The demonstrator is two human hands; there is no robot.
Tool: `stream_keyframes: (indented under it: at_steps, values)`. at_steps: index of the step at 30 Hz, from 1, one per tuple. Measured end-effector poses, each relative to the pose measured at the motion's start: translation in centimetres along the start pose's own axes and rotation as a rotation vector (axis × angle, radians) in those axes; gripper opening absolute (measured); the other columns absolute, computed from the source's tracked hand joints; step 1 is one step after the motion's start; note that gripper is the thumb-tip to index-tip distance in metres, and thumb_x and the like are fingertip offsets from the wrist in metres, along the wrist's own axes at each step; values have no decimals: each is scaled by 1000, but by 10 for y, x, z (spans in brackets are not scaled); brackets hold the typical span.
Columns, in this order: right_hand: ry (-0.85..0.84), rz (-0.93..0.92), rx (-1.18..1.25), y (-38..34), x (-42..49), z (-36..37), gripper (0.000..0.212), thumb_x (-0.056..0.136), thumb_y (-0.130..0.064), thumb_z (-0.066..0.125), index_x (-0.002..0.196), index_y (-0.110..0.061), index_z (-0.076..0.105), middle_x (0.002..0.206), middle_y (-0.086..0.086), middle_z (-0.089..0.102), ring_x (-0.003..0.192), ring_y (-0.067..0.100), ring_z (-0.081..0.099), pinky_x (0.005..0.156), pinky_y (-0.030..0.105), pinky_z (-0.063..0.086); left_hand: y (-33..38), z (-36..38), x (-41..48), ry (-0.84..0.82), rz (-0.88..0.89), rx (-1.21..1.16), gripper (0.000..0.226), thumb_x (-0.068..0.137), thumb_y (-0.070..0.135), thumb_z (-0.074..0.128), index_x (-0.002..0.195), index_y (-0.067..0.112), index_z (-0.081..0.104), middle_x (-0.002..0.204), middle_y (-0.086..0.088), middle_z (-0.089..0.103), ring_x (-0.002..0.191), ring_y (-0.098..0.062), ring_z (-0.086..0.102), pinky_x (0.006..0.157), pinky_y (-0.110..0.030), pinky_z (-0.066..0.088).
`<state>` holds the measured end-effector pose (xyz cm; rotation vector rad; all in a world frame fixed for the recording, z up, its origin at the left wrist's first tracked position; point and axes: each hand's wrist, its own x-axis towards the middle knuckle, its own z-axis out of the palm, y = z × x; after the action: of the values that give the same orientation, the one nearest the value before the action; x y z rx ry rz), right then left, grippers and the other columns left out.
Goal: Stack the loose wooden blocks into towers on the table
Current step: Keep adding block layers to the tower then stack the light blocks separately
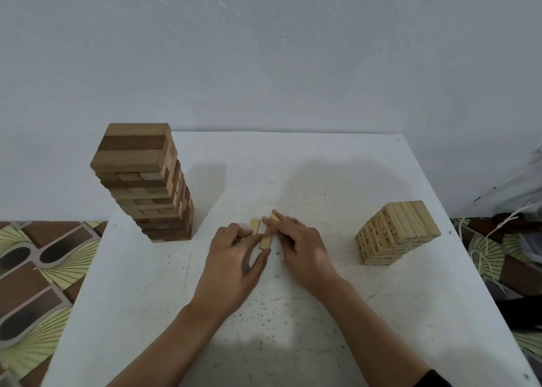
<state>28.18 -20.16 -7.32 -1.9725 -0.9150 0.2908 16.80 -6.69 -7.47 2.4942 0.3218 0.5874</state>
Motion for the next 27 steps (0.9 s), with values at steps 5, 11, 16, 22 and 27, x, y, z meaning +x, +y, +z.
stream_keyframes:
  at_steps: [5,11,16,22,27]
  values:
    - [86,-37,-39,-8,-10,0,38,100,-1,53,135,-14,60,151,-4,47,104,12,68,93,23,53,6,-5,-10,8,-40,-16,35,90,32,74,121,20,66,97,8,49,89,-10,47,76,-18,43]
    - [121,51,-162,-10,-11,5,38,100,-17,60,137,-10,60,150,1,50,127,21,59,106,36,49,2,-4,-8,-28,-35,-21,34,96,35,67,127,22,69,112,4,47,102,-11,49,86,-25,48]
    - [251,98,-329,-8,-11,1,25,94,-30,65,116,-19,72,116,-5,58,110,19,51,91,33,49,3,-3,-8,5,-32,-42,31,92,30,73,120,16,74,112,2,51,102,-11,53,85,-28,52]
    - [141,118,-193,-16,-14,-2,29,97,-33,62,120,-18,72,112,-7,58,105,18,54,90,34,50,1,-7,-2,-48,-10,-81,33,92,29,73,123,17,73,113,5,50,101,-9,55,84,-26,53]
    - [16,201,-175,-23,-4,-17,37,94,-22,65,129,-12,67,113,-6,62,97,6,59,82,10,45,5,-12,10,-94,-55,-91,45,83,41,80,120,15,73,108,7,51,96,-3,53,82,-7,42]
